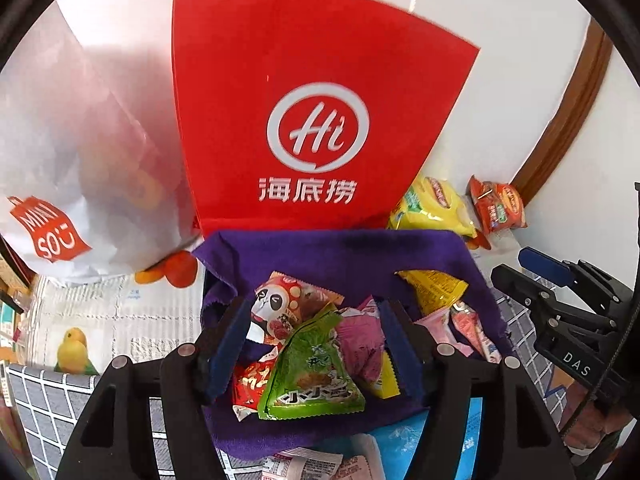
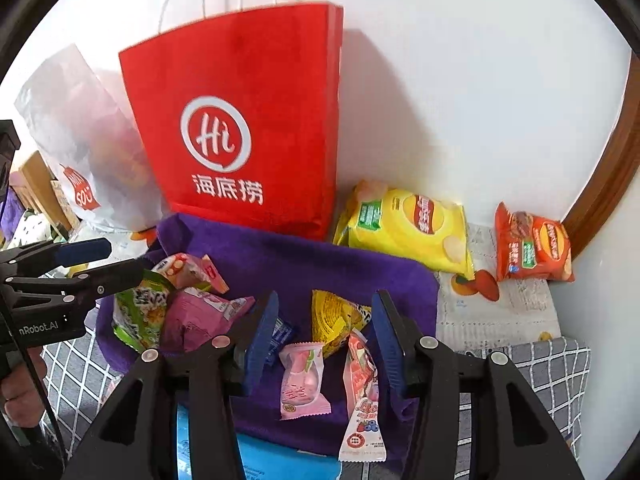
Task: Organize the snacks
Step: 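Open right gripper dropping the blue packet while left gripper releases the green bag onto the towel, then withdraw both grippers from the towel back toward the loose packets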
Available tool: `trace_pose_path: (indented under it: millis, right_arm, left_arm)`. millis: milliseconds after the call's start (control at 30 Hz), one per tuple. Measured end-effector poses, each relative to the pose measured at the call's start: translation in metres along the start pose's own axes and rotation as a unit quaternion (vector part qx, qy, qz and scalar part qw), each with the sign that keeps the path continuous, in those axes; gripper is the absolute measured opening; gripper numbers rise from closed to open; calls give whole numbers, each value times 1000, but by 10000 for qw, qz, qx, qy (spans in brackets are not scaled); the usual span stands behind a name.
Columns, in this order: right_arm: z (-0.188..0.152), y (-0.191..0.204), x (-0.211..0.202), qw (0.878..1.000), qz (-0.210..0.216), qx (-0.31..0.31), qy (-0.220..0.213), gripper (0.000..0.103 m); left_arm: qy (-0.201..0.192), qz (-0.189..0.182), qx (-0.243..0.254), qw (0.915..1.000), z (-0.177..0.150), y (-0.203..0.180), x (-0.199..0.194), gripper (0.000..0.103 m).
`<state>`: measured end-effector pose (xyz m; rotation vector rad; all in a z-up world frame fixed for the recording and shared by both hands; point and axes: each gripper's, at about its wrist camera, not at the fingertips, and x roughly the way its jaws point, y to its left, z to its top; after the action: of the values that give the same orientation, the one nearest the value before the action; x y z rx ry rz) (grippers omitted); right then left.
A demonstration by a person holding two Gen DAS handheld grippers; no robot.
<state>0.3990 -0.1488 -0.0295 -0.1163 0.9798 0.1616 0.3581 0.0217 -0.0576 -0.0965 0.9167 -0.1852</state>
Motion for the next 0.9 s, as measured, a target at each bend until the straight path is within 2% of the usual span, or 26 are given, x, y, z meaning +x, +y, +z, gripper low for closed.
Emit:
trace_pose_path:
  millis: [233, 367, 633, 700, 733, 800, 900]
  right_arm:
    - [-6, 2, -37, 9994, -36, 224, -280, 50]
    - [-21, 4, -60, 9989, -61, 363, -290, 50]
    - [-56, 18, -108, 9985, -249, 369, -320, 53]
    - [-65, 27, -117, 9989, -216, 255, -333, 53]
    - [-71, 32, -120, 9991, -170, 208, -336, 53]
    - [-79, 41, -123, 9993, -64, 171, -314, 53]
    - [-91, 57, -123, 9996, 115, 124, -204, 53]
  left_arm:
    - [-35, -54, -46, 10000, 0, -4, -22, 65]
    - [-125, 107, 93, 9998, -1, -12, -39, 65]
    - [-195, 107, 136, 9997, -3, -19, -83, 65]
    - [-144, 54, 141, 9998, -9, -17, -93, 66]
    - [-151, 95, 159, 9997, -13, -15, -98, 67]
    - [-180, 224, 188, 9994, -25, -9, -109, 74]
    - [-158, 304, 64, 9994, -44, 8, -118, 74]
